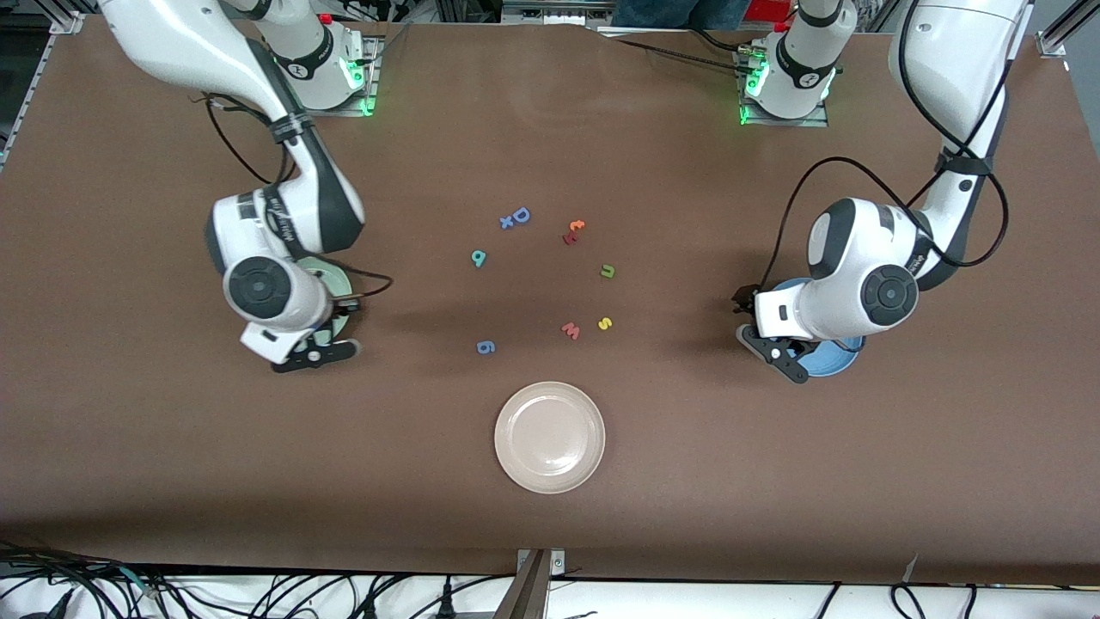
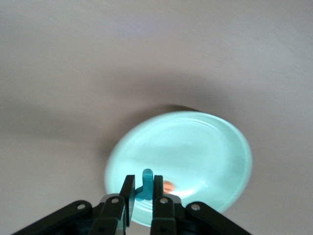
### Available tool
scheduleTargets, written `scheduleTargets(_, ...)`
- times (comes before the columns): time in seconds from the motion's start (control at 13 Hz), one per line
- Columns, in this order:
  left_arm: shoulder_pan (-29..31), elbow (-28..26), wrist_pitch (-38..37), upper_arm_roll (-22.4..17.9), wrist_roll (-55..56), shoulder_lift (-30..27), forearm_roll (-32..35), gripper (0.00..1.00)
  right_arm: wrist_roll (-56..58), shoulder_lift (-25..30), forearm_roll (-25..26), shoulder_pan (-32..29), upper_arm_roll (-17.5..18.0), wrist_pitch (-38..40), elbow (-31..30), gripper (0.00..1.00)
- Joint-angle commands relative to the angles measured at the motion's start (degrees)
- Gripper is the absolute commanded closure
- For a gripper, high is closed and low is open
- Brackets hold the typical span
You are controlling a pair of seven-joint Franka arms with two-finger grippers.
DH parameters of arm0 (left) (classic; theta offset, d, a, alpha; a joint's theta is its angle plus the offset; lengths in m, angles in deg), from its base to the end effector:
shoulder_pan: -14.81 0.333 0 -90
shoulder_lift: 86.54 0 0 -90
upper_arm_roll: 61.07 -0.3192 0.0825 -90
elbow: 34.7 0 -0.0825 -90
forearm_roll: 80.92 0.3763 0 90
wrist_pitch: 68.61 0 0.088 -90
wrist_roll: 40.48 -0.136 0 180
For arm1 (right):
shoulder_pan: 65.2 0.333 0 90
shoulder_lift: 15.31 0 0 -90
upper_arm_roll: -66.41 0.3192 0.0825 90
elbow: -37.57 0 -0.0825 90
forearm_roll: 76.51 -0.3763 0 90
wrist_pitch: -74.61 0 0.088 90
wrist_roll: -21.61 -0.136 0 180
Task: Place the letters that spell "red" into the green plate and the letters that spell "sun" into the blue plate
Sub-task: 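Carry the l to the green plate while the left gripper drops the u, then release the l on the green plate while the left gripper reaches the s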
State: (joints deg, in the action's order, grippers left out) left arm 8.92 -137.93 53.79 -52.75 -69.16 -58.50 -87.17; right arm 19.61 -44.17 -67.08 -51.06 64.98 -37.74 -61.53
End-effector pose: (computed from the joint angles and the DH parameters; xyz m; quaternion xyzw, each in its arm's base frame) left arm 0.6070 -0.1566 0.2456 0.9386 -0.3274 -0.0650 0.0871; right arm 0.6106 0.1232 0.2529 0.9787 0.1339 -0.1244 0.0939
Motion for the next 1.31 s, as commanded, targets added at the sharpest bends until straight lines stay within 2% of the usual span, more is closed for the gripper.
scheduleTargets(0.0,-4.6,4.0,-0.6,-0.5,0.5,1.6,-0.7,0.00,3.1,0.9,-0.1,0.0,-3.7,-2.0,-5.1,1.00)
scheduleTargets(0.23,-11.0,7.9,1.2,-0.6,0.4,4.1,11.0,0.00,5.3,-0.6,0.1,-3.7,-4.4,-9.4,-10.1,1.00)
scheduleTargets(0.46,-13.4,11.9,3.4,-0.9,0.5,7.6,11.3,0.00,7.7,-3.1,0.1,-6.2,-4.3,-12.2,-11.4,1.00)
scheduleTargets(0.54,-13.8,12.6,4.4,-0.9,0.7,8.4,11.3,0.01,7.9,-3.7,0.1,-6.5,-4.3,-12.2,-11.4,0.91)
scheduleTargets(0.62,-14.3,12.7,6.1,-0.9,0.7,9.1,11.3,0.01,8.0,-3.7,0.1,-6.5,-4.3,-11.9,-11.4,0.62)
scheduleTargets(0.69,-14.8,12.7,8.3,-0.8,0.9,10.3,10.6,0.01,7.9,-3.5,0.0,-6.5,-4.2,-11.5,-11.3,0.46)
scheduleTargets(0.77,-15.4,12.6,9.9,-0.9,1.3,11.3,7.3,0.02,7.9,-3.0,0.1,-6.4,-4.0,-11.2,-11.0,0.35)
scheduleTargets(0.85,-16.3,12.7,10.7,-1.1,1.4,12.4,4.1,0.03,7.6,-2.2,0.0,-6.4,-3.8,-11.2,-10.9,0.29)
scheduleTargets(1.0,-18.0,12.7,13.7,-2.2,1.3,13.5,3.2,0.07,7.5,-0.2,0.0,-5.9,-3.4,-11.1,-10.8,0.30)
scheduleTargets(1.23,-20.9,13.8,14.4,-3.8,1.4,14.9,3.3,0.13,-1.5,3.3,-0.2,-5.8,2.5,-1.5,-8.6,0.35)
